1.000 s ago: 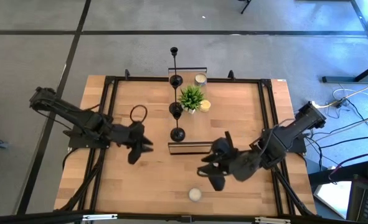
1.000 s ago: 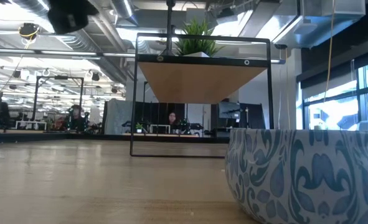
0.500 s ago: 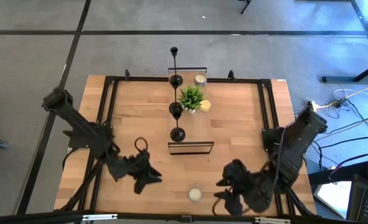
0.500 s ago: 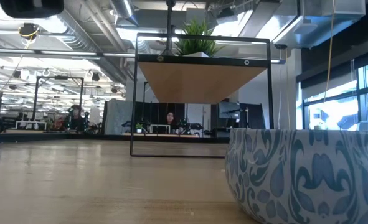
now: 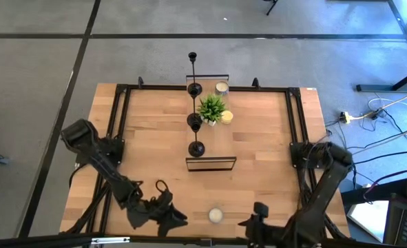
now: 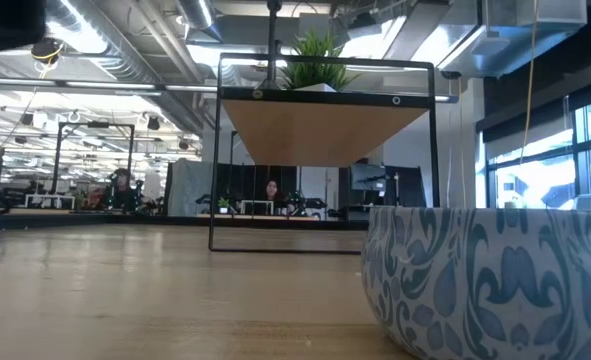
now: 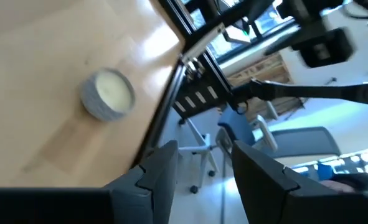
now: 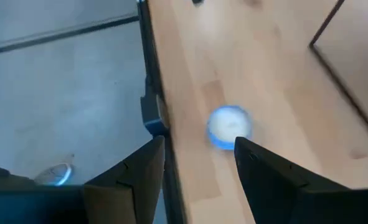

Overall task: Pick & Place candle stick holders
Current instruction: Put the blue scented candle on the shelf

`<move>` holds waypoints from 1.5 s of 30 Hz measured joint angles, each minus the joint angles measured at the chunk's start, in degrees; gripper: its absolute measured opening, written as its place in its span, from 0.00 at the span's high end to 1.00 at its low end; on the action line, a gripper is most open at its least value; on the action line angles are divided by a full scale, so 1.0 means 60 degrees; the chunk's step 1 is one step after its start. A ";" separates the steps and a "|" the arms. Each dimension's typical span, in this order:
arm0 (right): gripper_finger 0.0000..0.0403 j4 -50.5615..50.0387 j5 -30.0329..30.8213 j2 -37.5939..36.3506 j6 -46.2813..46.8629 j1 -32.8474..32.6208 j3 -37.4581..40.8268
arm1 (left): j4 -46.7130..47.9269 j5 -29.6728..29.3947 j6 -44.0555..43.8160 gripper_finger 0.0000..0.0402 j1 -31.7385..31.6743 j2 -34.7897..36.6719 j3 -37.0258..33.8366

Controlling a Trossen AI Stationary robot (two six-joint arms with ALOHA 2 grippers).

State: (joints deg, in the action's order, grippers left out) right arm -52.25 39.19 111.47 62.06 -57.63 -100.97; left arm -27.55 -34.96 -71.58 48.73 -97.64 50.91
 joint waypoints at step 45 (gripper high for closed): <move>0.20 0.1288 -0.1718 0.2732 0.1896 0.2045 0.0004 | -0.0078 0.0566 0.0583 0.78 0.1125 -0.0146 0.0082</move>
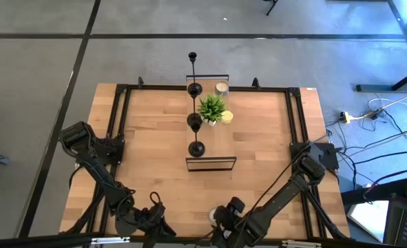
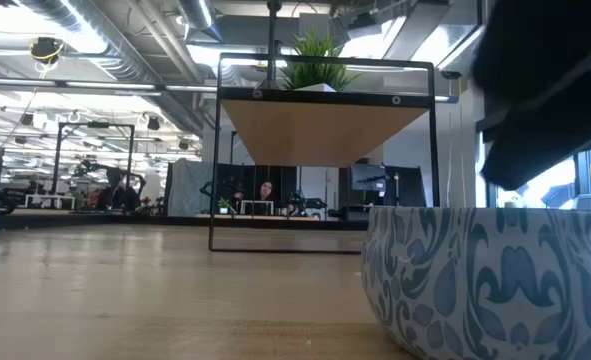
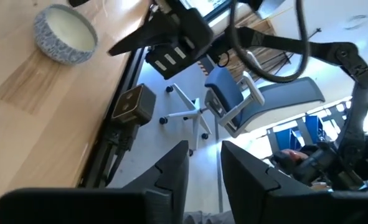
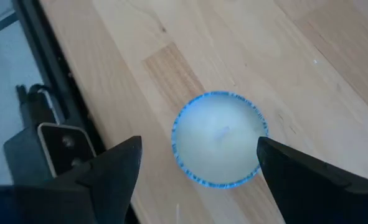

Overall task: Pick & Place candle stick holders
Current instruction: Put the blue scented candle on the shelf

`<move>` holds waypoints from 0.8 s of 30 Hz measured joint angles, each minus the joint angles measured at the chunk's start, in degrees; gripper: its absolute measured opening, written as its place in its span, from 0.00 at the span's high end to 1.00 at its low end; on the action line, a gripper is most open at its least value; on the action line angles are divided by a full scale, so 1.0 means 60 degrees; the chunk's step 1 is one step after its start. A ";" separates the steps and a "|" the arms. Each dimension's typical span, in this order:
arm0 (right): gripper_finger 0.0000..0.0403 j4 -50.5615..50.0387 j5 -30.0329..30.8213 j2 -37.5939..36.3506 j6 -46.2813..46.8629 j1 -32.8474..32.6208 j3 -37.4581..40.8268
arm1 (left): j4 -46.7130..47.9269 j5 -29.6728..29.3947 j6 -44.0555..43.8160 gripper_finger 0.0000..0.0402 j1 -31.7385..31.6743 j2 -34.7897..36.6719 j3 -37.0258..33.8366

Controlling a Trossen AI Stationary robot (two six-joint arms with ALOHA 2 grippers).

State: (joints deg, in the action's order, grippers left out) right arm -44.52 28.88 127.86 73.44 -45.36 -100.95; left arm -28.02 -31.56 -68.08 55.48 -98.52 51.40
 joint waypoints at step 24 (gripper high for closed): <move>0.20 -0.0222 -0.0983 -0.0005 0.1052 0.0561 -0.0003 | -0.0357 0.0124 0.0022 0.77 0.0076 0.0000 0.0000</move>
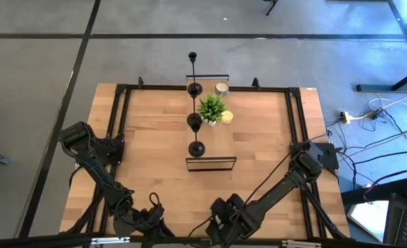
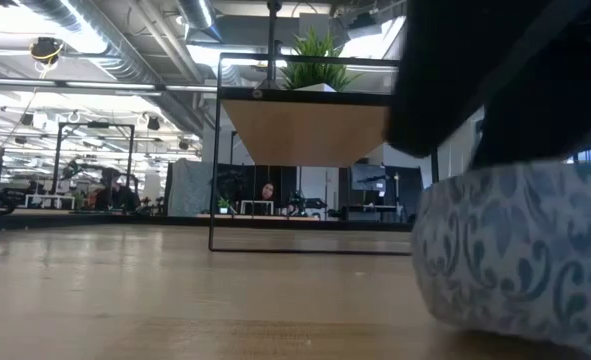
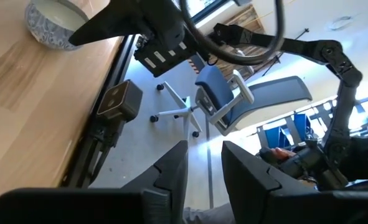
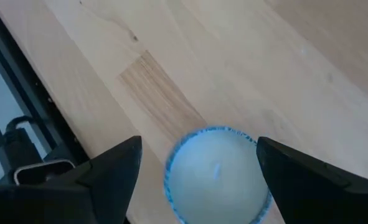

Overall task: Pick & Place candle stick holders
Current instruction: Put the blue scented candle on the shelf

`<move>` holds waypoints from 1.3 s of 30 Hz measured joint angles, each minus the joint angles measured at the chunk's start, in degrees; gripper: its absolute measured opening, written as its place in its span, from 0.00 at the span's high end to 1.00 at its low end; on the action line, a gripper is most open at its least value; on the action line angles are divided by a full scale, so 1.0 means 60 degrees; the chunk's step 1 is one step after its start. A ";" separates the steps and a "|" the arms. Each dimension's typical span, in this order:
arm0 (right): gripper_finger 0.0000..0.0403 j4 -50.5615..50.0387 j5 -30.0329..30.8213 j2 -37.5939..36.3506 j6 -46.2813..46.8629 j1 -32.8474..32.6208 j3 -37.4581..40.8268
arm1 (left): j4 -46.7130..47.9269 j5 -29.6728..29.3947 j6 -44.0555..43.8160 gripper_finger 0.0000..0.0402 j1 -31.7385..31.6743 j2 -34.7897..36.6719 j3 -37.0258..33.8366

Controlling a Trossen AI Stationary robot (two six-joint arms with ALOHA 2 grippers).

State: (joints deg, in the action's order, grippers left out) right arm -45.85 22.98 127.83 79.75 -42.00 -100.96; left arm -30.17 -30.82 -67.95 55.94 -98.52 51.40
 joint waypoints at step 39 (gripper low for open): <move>0.17 -0.2304 -0.2756 -0.0120 0.0866 0.0645 -0.1418 | 0.0061 0.0155 0.0280 0.77 0.0066 0.0000 0.0000</move>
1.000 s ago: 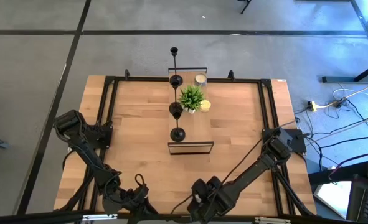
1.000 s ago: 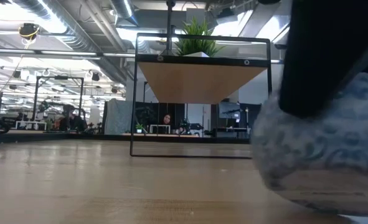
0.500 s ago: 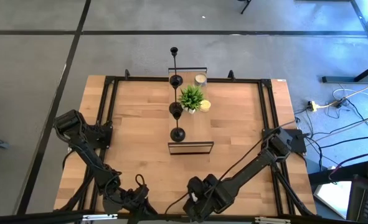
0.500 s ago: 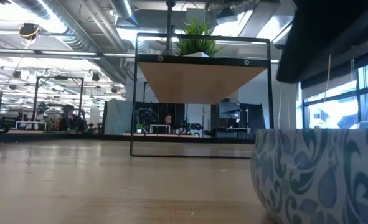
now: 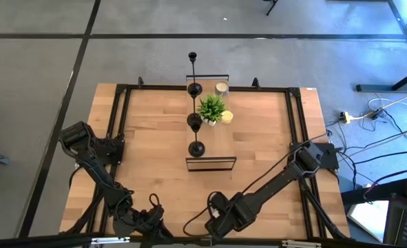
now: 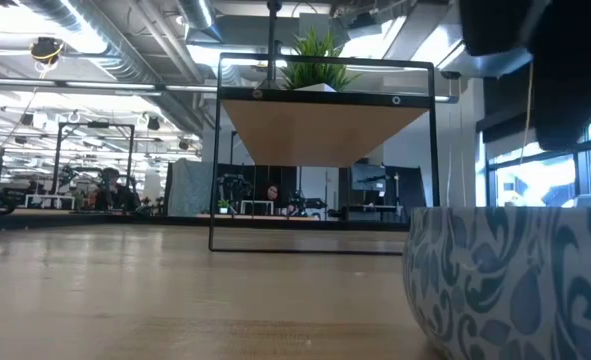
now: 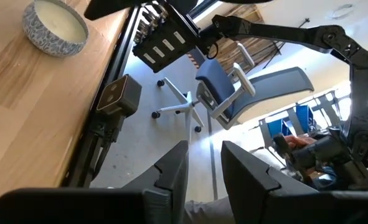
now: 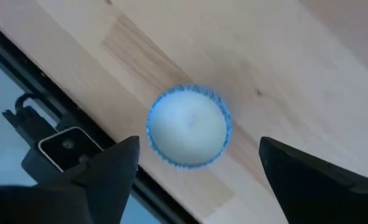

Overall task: Pick & Place candle stick holders
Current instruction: Put the blue scented candle on the shelf

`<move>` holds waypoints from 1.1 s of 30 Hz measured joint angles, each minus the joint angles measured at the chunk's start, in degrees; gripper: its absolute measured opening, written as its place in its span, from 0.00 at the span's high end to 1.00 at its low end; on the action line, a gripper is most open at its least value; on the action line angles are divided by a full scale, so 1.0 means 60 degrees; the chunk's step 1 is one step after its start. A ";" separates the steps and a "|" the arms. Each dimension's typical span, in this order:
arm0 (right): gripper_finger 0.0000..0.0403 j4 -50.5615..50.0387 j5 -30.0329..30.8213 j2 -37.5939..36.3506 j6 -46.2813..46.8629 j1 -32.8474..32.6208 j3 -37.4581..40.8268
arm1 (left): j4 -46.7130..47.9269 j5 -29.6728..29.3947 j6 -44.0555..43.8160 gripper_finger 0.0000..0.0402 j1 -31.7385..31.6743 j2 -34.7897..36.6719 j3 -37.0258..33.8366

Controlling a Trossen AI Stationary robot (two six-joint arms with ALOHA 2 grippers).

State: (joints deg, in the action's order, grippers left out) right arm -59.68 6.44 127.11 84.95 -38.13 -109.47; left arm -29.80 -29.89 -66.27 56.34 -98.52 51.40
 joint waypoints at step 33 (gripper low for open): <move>0.06 0.0577 -0.0837 0.0268 0.0708 0.0340 0.0011 | 0.0007 -0.0055 0.0599 0.77 0.0222 0.0000 0.0000</move>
State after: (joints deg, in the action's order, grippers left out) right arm -56.22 1.42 128.72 89.19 -36.09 -109.40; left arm -29.76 -30.22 -62.68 57.67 -98.52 51.40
